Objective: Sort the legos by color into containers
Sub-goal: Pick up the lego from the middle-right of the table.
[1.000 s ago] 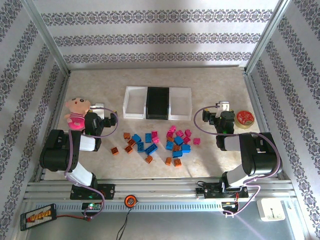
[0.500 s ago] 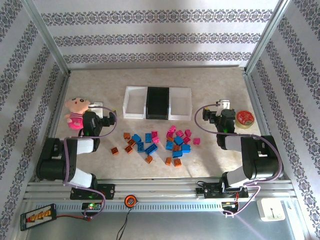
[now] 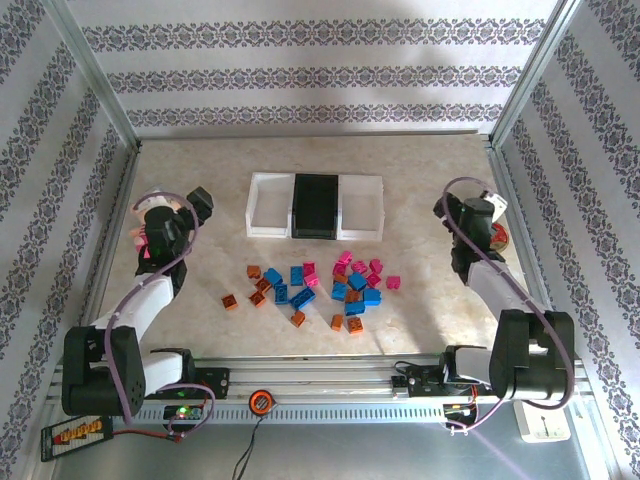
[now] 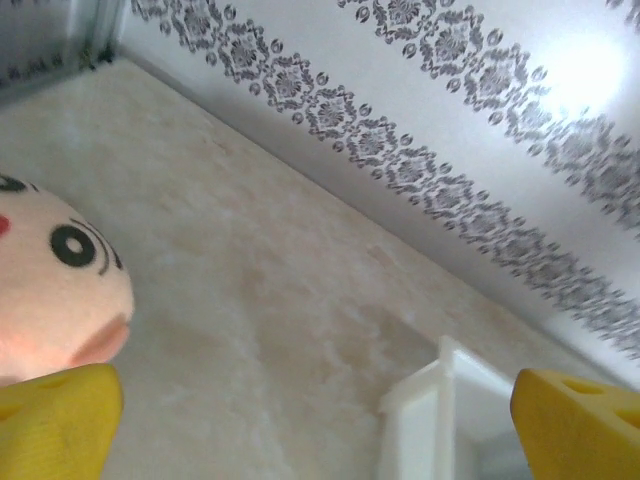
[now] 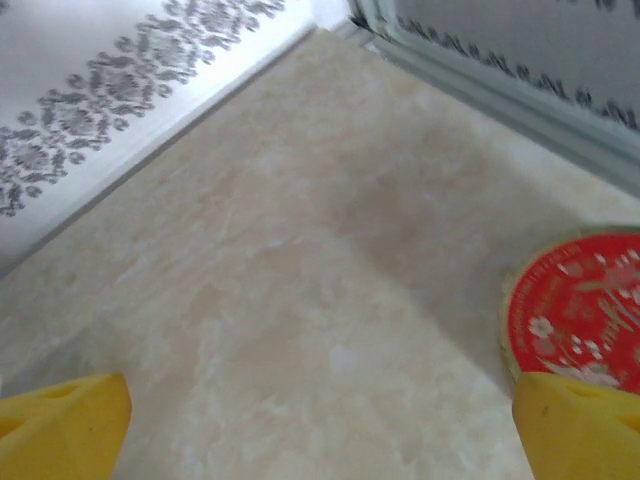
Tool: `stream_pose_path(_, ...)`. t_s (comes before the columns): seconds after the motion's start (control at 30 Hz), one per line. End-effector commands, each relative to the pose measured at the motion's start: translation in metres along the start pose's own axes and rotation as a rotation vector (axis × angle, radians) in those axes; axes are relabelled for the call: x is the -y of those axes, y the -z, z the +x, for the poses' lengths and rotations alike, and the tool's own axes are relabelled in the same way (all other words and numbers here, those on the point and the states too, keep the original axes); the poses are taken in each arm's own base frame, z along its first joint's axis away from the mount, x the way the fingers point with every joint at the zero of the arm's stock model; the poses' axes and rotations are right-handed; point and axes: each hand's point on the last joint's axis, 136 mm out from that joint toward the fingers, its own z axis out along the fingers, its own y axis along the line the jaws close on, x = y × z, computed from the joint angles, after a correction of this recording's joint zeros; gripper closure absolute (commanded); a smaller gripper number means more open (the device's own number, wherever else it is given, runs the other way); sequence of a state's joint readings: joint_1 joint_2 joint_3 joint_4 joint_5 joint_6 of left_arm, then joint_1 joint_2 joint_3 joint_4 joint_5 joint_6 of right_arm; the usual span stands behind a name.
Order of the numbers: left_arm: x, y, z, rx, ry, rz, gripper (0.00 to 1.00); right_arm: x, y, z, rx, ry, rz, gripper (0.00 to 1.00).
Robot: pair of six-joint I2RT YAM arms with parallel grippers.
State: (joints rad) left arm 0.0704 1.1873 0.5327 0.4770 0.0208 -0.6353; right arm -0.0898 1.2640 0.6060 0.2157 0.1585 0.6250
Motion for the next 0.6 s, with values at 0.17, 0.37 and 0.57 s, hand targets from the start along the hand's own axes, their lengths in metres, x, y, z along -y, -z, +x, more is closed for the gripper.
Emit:
stream_pose_path(0.17,0.04,0.017,0.01,-0.053,0.409,0.335,0.01,-0.028,0.036,0.079,-0.392,0.057,-0.019,0.02)
stream_pose_path(0.37,0.056,0.031,0.034,-0.206,0.394,0.414,0.01,-0.015,0.079,0.134,-0.586,0.189,0.009,0.1)
stream_pose_path(0.57,0.054,0.045,0.054,-0.28,0.412,0.425,0.01,-0.013,0.114,0.173,-0.723,0.314,-0.025,0.19)
